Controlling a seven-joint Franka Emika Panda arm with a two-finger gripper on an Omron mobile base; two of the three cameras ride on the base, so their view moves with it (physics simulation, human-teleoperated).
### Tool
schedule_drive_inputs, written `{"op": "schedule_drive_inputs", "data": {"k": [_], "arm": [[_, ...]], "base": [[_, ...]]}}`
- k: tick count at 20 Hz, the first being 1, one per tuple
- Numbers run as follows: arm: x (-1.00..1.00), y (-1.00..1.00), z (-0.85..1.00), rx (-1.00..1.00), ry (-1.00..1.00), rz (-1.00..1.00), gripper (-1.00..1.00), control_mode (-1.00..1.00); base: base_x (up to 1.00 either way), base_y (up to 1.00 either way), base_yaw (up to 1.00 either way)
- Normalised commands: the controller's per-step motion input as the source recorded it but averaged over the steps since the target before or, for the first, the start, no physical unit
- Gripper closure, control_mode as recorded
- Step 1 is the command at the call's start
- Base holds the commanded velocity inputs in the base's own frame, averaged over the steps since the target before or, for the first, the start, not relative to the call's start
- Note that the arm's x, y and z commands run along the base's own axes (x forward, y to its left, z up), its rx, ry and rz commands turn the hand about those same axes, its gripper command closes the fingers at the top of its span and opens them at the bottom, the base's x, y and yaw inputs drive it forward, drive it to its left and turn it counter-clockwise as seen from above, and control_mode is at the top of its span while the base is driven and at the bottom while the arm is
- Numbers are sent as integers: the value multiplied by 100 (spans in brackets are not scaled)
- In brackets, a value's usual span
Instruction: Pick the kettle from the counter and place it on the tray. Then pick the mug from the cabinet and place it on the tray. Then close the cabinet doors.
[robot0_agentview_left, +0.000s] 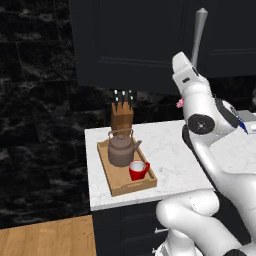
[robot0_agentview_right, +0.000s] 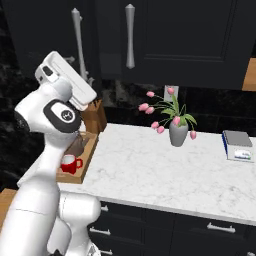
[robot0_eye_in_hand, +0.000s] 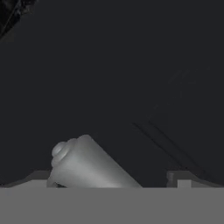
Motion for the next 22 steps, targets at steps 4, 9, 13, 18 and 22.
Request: {"op": "schedule_drive_inputs", "data": {"k": [4, 9, 13, 18, 22], "arm": [[74, -56, 0, 6, 0, 49, -100, -100], [75, -45, 0, 4, 1, 43, -100, -100], [75, -27, 0, 3, 7, 33, -100, -100], [76, -11, 0, 1, 12, 22, -100, -100], [75, -9, 0, 0, 14, 18, -100, -100]], "base": [[0, 0, 0], [0, 0, 0], [0, 0, 0], [0, 0, 0], [0, 0, 0]]}}
